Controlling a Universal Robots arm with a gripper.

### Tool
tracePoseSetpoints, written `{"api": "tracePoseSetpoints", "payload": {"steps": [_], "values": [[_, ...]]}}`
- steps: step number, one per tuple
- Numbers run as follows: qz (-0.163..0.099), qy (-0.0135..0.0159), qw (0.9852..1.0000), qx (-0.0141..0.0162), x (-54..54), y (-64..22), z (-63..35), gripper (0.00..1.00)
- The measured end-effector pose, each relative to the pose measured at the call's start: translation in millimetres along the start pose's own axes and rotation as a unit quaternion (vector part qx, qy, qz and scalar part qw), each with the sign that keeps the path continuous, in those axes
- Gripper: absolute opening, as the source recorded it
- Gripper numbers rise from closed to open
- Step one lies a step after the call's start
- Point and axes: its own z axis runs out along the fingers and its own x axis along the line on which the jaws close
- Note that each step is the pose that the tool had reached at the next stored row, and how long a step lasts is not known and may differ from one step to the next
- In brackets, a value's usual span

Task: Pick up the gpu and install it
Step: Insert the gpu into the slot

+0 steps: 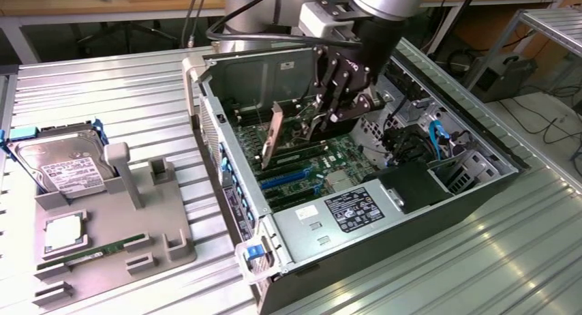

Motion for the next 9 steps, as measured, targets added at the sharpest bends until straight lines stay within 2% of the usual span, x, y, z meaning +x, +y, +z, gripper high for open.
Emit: {"api": "tracePoseSetpoints", "payload": {"steps": [2, 4, 9], "values": [[-0.001, 0.0000, 1.0000, 0.0020, 0.1, 0.7, 2.2, 0.26], [-0.001, 0.0003, 1.0000, 0.0068, 0.2, 2.1, 6.0, 0.26], [0.009, -0.0005, 0.9999, 0.0085, 0.3, 3.6, 13.6, 0.26]]}}
